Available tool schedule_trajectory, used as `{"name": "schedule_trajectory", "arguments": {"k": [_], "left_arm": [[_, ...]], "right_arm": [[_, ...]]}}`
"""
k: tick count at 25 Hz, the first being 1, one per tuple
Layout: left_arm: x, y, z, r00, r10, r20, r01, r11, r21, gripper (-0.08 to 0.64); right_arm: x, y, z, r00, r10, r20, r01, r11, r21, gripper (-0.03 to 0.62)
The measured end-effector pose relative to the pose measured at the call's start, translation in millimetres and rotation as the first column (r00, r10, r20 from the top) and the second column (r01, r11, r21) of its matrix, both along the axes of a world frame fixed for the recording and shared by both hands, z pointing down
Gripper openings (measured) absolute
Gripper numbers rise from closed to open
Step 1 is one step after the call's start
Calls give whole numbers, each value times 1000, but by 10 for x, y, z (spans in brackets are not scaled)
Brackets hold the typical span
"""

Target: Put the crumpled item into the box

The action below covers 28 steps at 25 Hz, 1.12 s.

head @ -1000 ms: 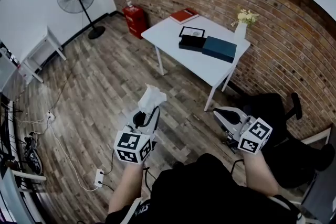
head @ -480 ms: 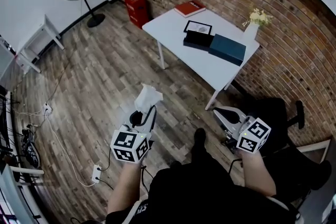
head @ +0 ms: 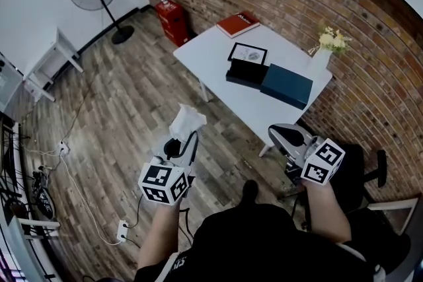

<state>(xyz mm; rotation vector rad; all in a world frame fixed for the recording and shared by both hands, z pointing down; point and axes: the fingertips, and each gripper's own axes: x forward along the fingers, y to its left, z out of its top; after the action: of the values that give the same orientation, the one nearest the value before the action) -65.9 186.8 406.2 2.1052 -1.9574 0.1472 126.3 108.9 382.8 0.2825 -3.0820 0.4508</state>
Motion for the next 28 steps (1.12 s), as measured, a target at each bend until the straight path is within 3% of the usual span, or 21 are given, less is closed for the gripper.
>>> {"name": "schedule_trajectory", "arguments": {"k": [6,11,17,28], "left_arm": [[188,-624,-12,1000,8,16,-8,1000,-26,103],[236,-871,-30,999,8,44,-6,999,-36,103],[201,-1117,137,1000,27,13,-26,998,-50,103],[-394,-2269,339,988,149,-48,-151,988,-28,103]], "right_arm": [[283,-663,19,1000,13,19,-12,1000,-27,0],[411,-930,191,999,30,18,-29,997,-71,0],[271,-1009,395,1000,3,-17,-5,995,-100,0],[-373,-1832,617,990,95,-106,-108,987,-118,0]]}}
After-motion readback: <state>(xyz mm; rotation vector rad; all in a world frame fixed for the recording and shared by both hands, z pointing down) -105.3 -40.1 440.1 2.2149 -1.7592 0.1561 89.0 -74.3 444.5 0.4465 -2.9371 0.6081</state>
